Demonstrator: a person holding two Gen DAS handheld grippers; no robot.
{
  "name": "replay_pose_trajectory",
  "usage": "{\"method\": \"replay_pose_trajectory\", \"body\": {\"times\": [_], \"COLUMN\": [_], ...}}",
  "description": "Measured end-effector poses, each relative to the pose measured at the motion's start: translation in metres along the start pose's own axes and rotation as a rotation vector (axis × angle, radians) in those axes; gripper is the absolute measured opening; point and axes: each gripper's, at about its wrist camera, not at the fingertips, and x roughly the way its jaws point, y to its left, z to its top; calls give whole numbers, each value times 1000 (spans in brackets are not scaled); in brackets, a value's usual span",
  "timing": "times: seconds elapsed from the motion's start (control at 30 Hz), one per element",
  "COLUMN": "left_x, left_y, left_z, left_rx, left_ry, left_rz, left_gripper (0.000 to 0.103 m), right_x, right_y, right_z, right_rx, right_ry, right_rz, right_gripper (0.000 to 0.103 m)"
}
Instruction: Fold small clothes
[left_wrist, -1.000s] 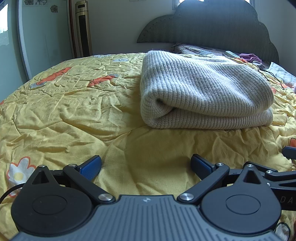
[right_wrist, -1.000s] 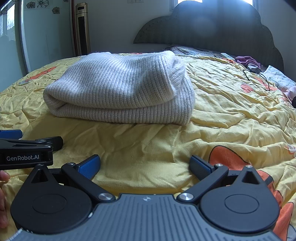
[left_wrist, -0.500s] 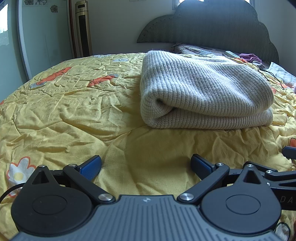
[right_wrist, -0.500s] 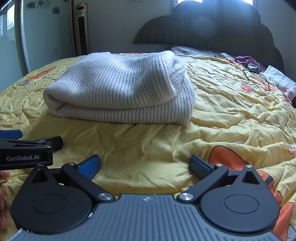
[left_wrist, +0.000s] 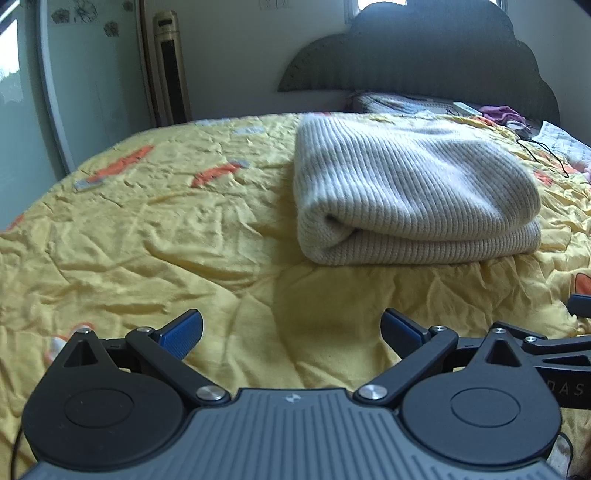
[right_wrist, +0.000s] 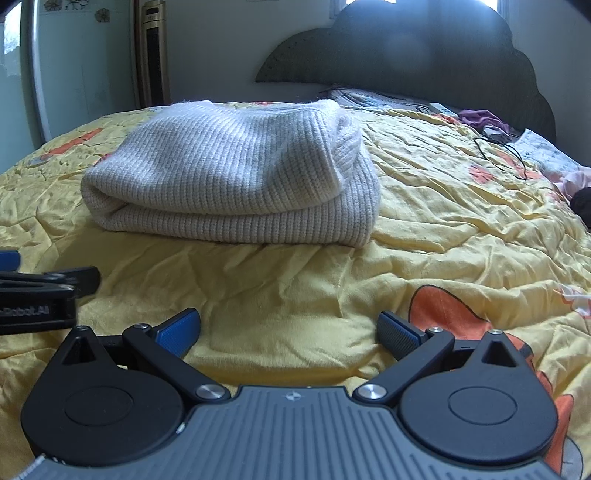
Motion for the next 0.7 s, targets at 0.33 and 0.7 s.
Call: {"method": "replay_pose_trajectory", "body": {"times": [0.33,0.7], "left_x": [-10,-5], "left_y": [10,6], "left_z": [10,6], "left_rx": [-70,-41], "left_ry": [59,82], "left_rz": [-55,-35], "left_gripper": [103,103], "right_x": [-10,-9], "right_y": [-9,-8], "right_z": [7,8], "right_rx": [50,61], "right_ry": [0,9], "right_rz": [-29,-20], "right_gripper": [103,103]}}
